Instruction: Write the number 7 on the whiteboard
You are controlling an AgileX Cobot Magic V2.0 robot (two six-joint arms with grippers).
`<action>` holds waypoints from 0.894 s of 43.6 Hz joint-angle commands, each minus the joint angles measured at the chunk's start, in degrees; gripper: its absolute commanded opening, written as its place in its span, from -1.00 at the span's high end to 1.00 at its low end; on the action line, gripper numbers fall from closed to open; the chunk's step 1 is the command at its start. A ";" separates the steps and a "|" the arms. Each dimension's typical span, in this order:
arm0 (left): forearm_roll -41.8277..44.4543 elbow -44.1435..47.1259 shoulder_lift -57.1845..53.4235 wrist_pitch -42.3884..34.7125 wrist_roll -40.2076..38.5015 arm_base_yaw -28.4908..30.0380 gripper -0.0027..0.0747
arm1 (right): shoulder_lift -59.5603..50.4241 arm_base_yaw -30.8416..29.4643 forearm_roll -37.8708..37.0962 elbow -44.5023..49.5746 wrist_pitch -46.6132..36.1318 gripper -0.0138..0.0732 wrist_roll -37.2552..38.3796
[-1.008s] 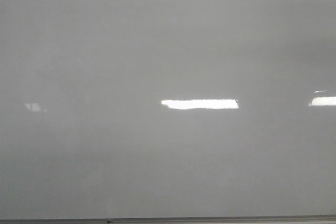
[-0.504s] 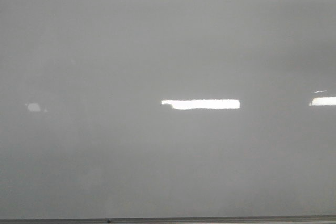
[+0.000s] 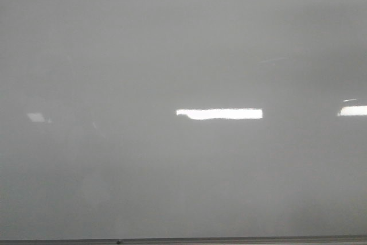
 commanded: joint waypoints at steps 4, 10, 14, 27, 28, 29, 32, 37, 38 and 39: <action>1.28 -4.98 9.05 -5.15 0.01 -0.34 -0.43 | 0.87 0.12 0.24 -1.48 -4.38 -0.70 -0.71; 1.28 -6.84 15.87 -7.80 -0.23 -0.34 -0.43 | 0.87 0.12 0.24 -1.48 -4.44 -0.70 -0.71; 1.28 -8.05 20.00 -10.23 -0.35 -0.34 -0.43 | 0.87 0.12 0.24 -1.48 -4.44 -0.70 -0.71; 1.28 -12.06 32.23 -15.73 -1.82 -0.34 -0.41 | 0.87 0.12 0.24 -1.48 -4.50 -0.70 -0.71; 1.28 -12.35 32.89 -16.20 -1.82 -0.34 -0.39 | 0.87 0.12 0.24 -1.48 -4.50 -0.70 -0.71; 1.28 -12.46 33.50 -16.60 -1.82 -0.34 -0.38 | 0.87 0.12 0.24 -1.48 -4.50 -0.70 -0.71; 1.45 -12.69 35.07 -18.69 -1.82 -0.34 -0.32 | 0.87 0.12 0.24 -1.48 -4.50 -0.70 -0.71; 1.90 -12.69 36.39 -22.31 -1.82 -0.34 -0.23 | 0.87 0.12 0.24 -1.48 -4.50 -0.70 -0.71; 2.20 -12.69 36.74 -22.96 -1.82 -0.34 -0.21 | 0.87 0.12 0.24 -1.48 -4.50 -0.70 -0.71; 2.19 -12.69 37.03 -23.68 -1.82 -0.34 -0.19 | 0.87 0.12 0.24 -1.48 -4.50 -0.70 -0.71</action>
